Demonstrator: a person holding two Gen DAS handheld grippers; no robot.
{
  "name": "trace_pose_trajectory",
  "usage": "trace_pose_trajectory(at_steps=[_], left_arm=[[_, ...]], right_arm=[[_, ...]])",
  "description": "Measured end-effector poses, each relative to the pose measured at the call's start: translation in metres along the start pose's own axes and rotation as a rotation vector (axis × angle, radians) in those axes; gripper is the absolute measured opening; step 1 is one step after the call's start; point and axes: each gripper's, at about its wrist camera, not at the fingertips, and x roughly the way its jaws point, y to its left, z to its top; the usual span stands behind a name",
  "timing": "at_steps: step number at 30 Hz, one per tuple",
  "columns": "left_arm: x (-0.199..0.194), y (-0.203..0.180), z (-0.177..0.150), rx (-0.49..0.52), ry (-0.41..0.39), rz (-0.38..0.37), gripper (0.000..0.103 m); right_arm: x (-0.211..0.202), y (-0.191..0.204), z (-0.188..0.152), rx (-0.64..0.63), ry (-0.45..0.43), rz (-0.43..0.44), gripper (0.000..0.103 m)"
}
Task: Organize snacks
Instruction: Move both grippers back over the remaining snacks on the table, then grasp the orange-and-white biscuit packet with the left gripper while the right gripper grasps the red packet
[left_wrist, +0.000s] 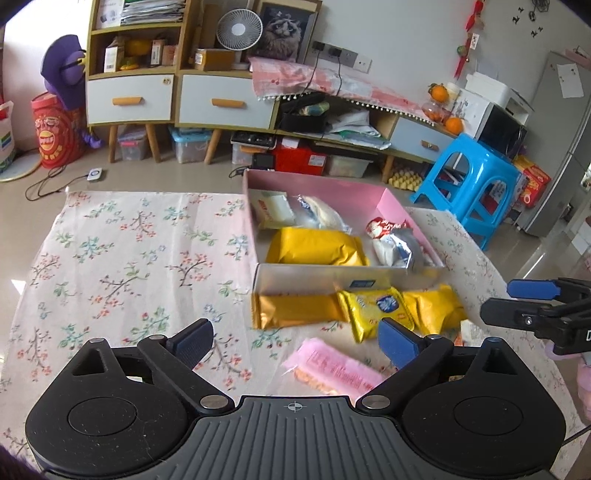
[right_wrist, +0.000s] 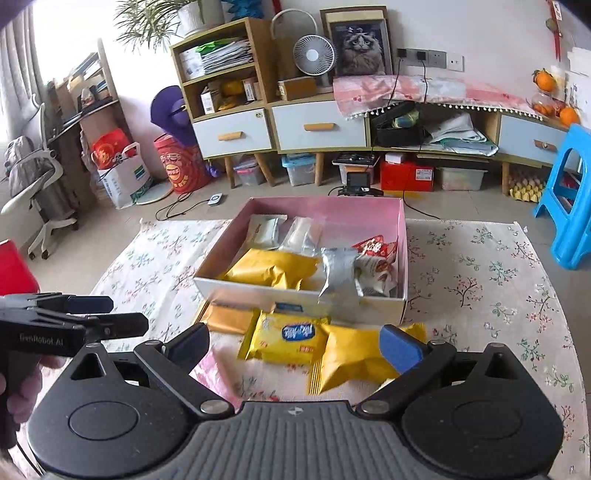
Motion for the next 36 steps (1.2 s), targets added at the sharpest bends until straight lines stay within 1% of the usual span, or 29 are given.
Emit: trace_pose_trajectory(at_steps=[4,6,9,16,19,23,27,31,36], left_arm=[[-0.007,0.002,-0.014,0.013,-0.023,0.012,0.097],[-0.006,0.002,-0.022,0.015,0.0,0.011,0.097],[-0.008,0.004,-0.035,0.024,0.048,-0.022,0.097],[-0.014,0.001,-0.066,0.09,0.121,-0.062,0.097],[-0.018,-0.002,-0.077,0.125,0.136,-0.084,0.097],[-0.023,-0.01,-0.088,0.21,0.138,-0.109,0.097],[-0.026,-0.018,-0.095,0.28,0.155,-0.165,0.097],[-0.026,-0.025,-0.103,0.35,0.199,-0.242,0.097],[-0.028,-0.032,-0.116,0.466,0.246,-0.323,0.097]], right_arm=[[-0.005,0.005,-0.009,-0.02,0.004,-0.001,0.091],[-0.007,0.008,-0.012,-0.032,0.002,-0.005,0.091],[-0.012,0.011,-0.015,-0.041,-0.008,-0.017,0.091],[-0.015,0.019,-0.026,-0.059,0.01,-0.011,0.091],[-0.014,0.027,-0.032,-0.091,0.027,-0.008,0.091],[-0.013,0.038,-0.042,-0.14,0.051,0.006,0.091],[-0.012,0.045,-0.054,-0.176,0.079,0.023,0.091],[-0.009,0.048,-0.066,-0.191,0.107,0.022,0.091],[-0.007,0.05,-0.078,-0.215,0.12,0.035,0.091]])
